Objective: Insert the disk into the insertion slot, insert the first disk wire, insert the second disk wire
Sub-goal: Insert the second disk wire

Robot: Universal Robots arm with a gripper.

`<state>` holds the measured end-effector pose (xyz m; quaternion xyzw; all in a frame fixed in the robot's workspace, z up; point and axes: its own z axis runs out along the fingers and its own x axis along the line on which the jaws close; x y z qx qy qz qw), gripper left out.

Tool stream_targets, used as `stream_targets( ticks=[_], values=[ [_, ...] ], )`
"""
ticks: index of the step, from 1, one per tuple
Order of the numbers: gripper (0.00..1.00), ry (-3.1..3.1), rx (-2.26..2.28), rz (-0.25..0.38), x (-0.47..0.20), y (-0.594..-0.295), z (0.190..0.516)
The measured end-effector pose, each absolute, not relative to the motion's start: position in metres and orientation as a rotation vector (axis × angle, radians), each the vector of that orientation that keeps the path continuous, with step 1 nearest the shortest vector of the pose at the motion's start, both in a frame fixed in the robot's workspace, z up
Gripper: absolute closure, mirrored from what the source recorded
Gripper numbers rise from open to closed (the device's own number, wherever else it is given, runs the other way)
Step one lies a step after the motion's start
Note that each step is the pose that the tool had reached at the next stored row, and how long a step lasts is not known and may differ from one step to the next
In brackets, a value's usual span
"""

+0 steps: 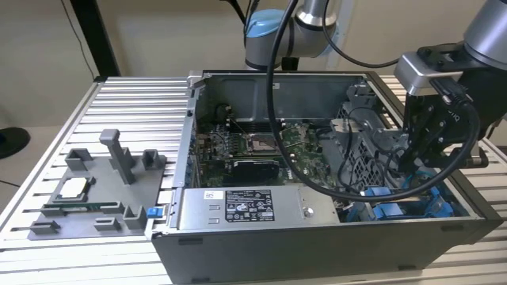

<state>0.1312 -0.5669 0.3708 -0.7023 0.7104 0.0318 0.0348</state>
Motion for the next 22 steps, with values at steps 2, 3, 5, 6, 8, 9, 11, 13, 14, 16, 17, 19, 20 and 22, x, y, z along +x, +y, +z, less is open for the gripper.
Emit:
stream_targets(
  ticks=[2,3,5,6,8,9,11,13,14,16,17,19,20,22],
  values=[
    [1.0,2.183,-2.158,0.096,0.131,-0.567,0.37],
    [1.0,2.183,-2.158,0.095,0.131,-0.567,0.37],
    [1.0,2.18,-2.156,0.09,0.131,-0.567,0.369],
    [1.0,2.179,-2.155,0.087,0.131,-0.567,0.369],
    [1.0,2.176,-2.152,0.081,0.131,-0.567,0.368],
    [1.0,2.175,-2.152,0.081,0.13,-0.568,0.368],
    [1.0,2.176,-2.152,0.081,0.129,-0.571,0.367],
    [1.0,2.175,-2.152,0.081,0.128,-0.574,0.367],
    [1.0,2.175,-2.152,0.081,0.128,-0.577,0.367],
    [1.0,2.174,-2.151,0.083,0.128,-0.582,0.368],
    [1.0,2.174,-2.151,0.083,0.128,-0.584,0.368],
    [1.0,2.17,-2.148,0.076,0.127,-0.584,0.366],
    [1.0,2.167,-2.145,0.068,0.127,-0.584,0.366],
    [1.0,2.16,-2.139,0.054,0.127,-0.584,0.364]
  ],
)
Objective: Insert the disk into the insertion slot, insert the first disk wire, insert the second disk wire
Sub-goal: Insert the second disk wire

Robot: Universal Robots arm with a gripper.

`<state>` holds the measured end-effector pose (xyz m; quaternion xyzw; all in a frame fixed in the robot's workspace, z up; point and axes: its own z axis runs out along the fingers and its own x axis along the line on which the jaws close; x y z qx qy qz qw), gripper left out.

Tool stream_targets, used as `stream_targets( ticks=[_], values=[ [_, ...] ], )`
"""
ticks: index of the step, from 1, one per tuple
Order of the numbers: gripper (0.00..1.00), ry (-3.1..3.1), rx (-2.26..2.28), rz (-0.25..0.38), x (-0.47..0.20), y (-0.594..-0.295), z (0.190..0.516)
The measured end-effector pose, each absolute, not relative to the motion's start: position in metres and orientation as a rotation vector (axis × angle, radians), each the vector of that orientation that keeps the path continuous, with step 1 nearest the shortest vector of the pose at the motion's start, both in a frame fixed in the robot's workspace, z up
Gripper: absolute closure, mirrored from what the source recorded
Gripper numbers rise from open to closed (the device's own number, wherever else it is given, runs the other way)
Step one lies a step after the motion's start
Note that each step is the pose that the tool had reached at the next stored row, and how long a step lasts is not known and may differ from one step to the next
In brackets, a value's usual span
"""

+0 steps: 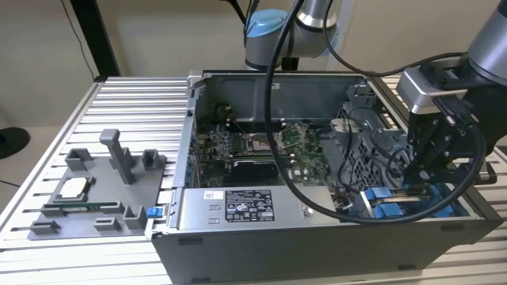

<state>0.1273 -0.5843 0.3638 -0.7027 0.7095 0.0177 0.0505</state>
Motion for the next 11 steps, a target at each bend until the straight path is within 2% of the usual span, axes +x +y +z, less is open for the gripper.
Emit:
stream_targets(
  ticks=[11],
  values=[
    [1.0,2.163,-2.129,0.045,0.127,-0.5844,0.3539]
  ],
)
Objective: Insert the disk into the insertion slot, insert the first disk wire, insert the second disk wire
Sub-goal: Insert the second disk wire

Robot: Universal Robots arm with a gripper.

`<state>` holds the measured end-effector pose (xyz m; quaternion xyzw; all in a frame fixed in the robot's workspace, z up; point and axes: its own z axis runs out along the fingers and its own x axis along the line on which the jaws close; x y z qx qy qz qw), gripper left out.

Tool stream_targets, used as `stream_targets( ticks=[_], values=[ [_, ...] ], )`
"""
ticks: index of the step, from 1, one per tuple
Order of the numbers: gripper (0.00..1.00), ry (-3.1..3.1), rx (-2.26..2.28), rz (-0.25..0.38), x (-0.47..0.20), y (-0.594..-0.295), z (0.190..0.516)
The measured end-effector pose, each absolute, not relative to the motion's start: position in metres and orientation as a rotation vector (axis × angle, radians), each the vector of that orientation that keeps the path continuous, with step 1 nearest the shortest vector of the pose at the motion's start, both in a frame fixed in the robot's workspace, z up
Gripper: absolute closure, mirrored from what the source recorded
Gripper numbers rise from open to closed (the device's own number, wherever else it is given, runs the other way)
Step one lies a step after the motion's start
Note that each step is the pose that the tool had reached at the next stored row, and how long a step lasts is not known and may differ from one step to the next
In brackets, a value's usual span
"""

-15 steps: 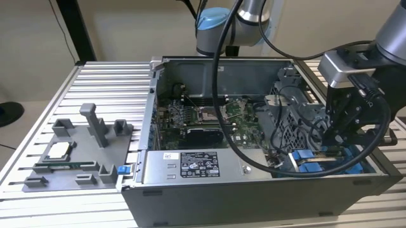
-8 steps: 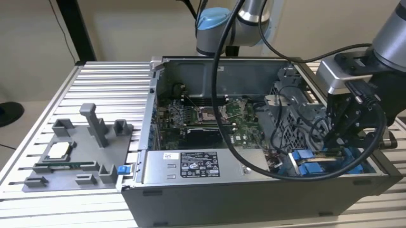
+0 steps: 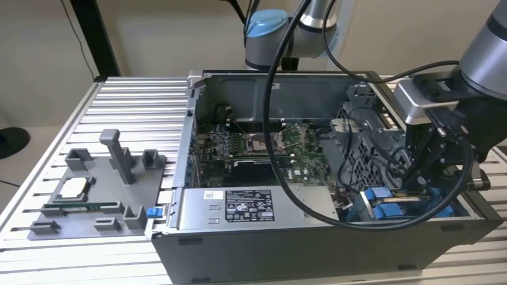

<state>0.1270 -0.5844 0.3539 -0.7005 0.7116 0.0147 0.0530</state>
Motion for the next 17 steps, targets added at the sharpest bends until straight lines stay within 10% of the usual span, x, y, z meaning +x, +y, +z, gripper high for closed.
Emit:
stream_targets(
  ticks=[17],
  values=[
    [1.0,2.161,-2.127,0.04,0.1312,-0.584,0.3484]
  ],
)
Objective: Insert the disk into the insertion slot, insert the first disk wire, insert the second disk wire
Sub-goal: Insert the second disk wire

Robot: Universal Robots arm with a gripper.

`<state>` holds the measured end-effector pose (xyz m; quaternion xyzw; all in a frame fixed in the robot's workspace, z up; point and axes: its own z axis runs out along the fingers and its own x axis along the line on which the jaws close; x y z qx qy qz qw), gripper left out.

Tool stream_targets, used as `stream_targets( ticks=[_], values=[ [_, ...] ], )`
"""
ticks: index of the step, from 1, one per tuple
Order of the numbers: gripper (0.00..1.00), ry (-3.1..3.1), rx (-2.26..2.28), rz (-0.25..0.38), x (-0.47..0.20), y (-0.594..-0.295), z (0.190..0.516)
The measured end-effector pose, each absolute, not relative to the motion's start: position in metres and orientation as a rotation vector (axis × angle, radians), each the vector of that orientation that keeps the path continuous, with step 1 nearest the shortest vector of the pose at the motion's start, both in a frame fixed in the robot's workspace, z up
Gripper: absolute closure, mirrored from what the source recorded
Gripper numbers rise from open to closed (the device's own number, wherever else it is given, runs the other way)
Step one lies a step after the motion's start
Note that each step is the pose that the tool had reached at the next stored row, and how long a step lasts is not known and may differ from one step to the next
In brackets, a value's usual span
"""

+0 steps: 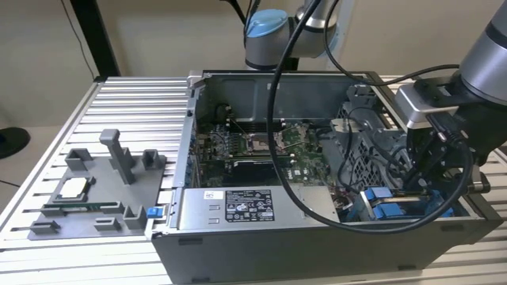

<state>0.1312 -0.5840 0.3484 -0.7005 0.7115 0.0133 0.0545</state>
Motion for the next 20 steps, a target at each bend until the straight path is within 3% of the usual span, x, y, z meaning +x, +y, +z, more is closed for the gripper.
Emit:
stream_targets(
  ticks=[20],
  values=[
    [1.0,2.159,-2.126,0.036,0.1325,-0.5797,0.3398]
  ],
)
